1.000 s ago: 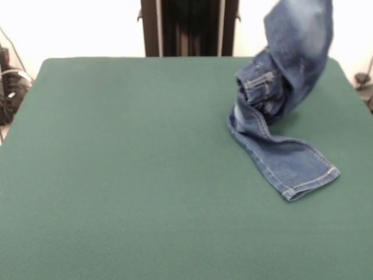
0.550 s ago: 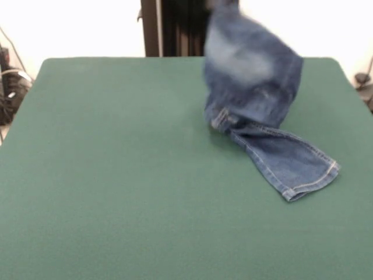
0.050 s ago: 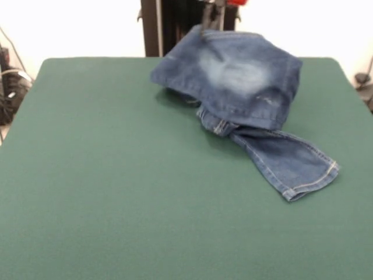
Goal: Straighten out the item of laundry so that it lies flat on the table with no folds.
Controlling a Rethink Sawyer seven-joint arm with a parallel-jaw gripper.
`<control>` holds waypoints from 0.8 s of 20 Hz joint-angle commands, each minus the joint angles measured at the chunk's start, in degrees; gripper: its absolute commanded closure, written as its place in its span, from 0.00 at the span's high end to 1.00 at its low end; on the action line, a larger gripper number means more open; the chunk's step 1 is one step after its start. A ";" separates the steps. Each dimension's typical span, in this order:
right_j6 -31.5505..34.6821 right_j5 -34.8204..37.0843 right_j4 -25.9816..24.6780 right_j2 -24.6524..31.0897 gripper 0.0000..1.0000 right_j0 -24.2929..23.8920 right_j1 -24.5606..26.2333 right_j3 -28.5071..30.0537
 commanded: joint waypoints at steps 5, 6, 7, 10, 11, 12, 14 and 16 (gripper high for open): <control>2.27 32.25 -4.26 -1.59 0.00 4.23 -14.79 1.24; 2.48 34.35 -4.78 -2.28 0.00 4.75 -15.88 0.59; 3.00 36.95 -5.42 -3.11 0.00 5.57 -17.26 -0.22; 4.73 44.76 -6.56 -4.38 0.00 7.86 -21.44 -2.64; 5.50 47.08 -6.59 -4.55 0.00 8.50 -22.60 -3.11; 5.91 49.46 -6.68 -4.76 0.00 9.00 -23.96 -3.79; 6.49 52.29 -6.80 -4.88 0.00 9.59 -25.58 -4.73; 6.86 53.40 -7.18 -5.17 0.00 10.10 -26.72 -5.20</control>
